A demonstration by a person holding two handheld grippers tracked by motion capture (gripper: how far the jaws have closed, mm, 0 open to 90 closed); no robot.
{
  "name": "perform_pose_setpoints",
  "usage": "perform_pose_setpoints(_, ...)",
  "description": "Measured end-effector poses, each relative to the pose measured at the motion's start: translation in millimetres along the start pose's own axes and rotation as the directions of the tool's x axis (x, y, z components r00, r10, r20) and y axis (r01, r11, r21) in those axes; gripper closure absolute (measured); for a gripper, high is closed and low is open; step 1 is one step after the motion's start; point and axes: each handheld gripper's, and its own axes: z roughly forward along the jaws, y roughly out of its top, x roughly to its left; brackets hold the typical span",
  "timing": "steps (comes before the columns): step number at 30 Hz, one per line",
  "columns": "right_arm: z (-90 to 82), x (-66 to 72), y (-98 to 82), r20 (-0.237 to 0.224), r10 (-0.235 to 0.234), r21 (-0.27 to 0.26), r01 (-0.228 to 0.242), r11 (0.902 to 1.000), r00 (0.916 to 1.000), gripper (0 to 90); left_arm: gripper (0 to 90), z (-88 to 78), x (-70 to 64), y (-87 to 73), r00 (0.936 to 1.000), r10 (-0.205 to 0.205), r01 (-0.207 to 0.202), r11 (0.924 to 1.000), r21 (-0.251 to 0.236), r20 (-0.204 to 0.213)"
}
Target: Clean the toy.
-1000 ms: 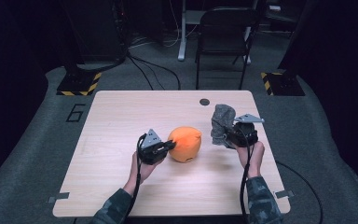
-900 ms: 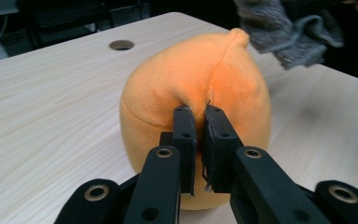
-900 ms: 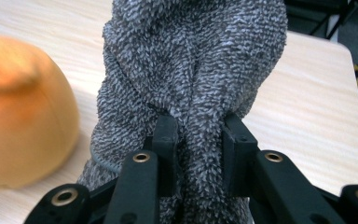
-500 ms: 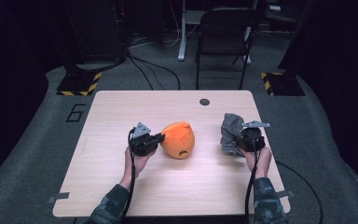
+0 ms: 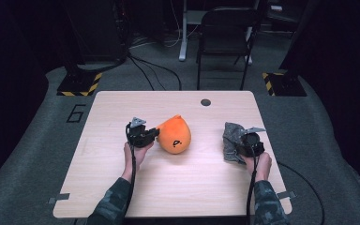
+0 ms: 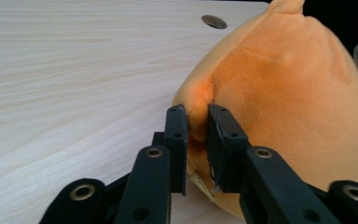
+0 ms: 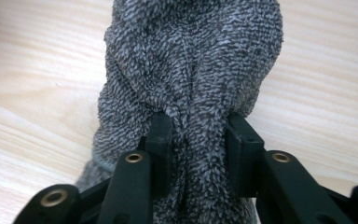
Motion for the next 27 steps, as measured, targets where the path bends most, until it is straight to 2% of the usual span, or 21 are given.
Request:
perform_pose_setpoints(2, 2.3, 1.2, -0.5, 0.004, -0.004, 0.010, 0.004, 0.9999, 1.0000, 62.7, 75.0, 1.4, 1.3, 0.2, 1.0000, -0.003, 0.003, 1.0000, 0.007, -0.009)
perform_pose_setpoints(6, 7.8, 0.4, -1.7, 0.011, 0.013, 0.031, -0.013, 0.9994, 0.9999, 51.8, 60.8, 5.6, 2.0, -0.4, 0.9995, -0.004, 0.005, 0.9997, 0.022, -0.033)
perform_pose_setpoints(9, 7.6, -1.3, -0.9, 0.008, 0.015, 0.022, -0.015, 0.9996, 0.9999, 42.0, 51.5, 5.9, 2.2, -0.4, 0.9983, -0.001, 0.003, 0.9996, 0.026, -0.058)
perform_pose_setpoints(10, 4.1, -3.0, 0.4, -0.007, 0.027, 0.011, -0.027, 0.9996, 0.9996, 36.6, 45.9, 3.3, 2.5, 0.6, 0.9978, 0.007, -0.005, 0.9994, 0.034, -0.066)
perform_pose_setpoints(13, -2.5, -4.9, 2.8, -0.026, 0.040, 0.000, -0.040, 0.9992, 0.9989, 31.7, 41.3, 0.0, 2.0, 1.6, 0.9976, 0.020, -0.017, 0.9991, 0.040, -0.067)
perform_pose_setpoints(15, -14.6, -6.1, 6.0, -0.038, 0.054, -0.031, -0.055, 0.9980, 0.9978, 18.1, 35.7, -3.8, 0.3, 1.9, 0.9980, 0.028, -0.025, 0.9986, 0.047, -0.056)
perform_pose_setpoints(19, -23.9, -3.6, 7.3, -0.059, 0.051, -0.054, -0.054, 0.9971, 0.9969, 14.3, 27.8, -13.7, -3.9, 0.3, 0.9961, 0.056, -0.052, 0.9973, 0.052, -0.068)
perform_pose_setpoints(20, -27.1, -1.7, 5.5, -0.062, 0.033, -0.053, -0.036, 0.9980, 0.9975, 13.9, 23.5, -22.1, -4.8, -2.6, 0.9947, 0.073, -0.070, 0.9961, 0.054, -0.072)
perform_pose_setpoints(22, -28.6, -1.3, 3.1, -0.067, 0.024, -0.052, -0.027, 0.9983, 0.9974, 13.1, 20.7, -25.7, -5.1, -4.9, 0.9945, 0.079, -0.076, 0.9955, 0.057, -0.068)
perform_pose_setpoints(24, -32.8, 0.6, -7.2, -0.081, 0.026, -0.044, -0.029, 0.9986, 0.9964, 9.7, 17.5, -32.8, -6.0, -10.5, 0.9923, 0.097, -0.092, 0.9931, 0.073, -0.076)
perform_pose_setpoints(27, -35.6, 1.5, -14.8, -0.068, 0.016, -0.033, -0.019, 0.9993, 0.9976, 7.2, 16.8, -41.9, -4.8, -21.0, 0.9897, 0.119, -0.112, 0.9897, 0.089, -0.079)
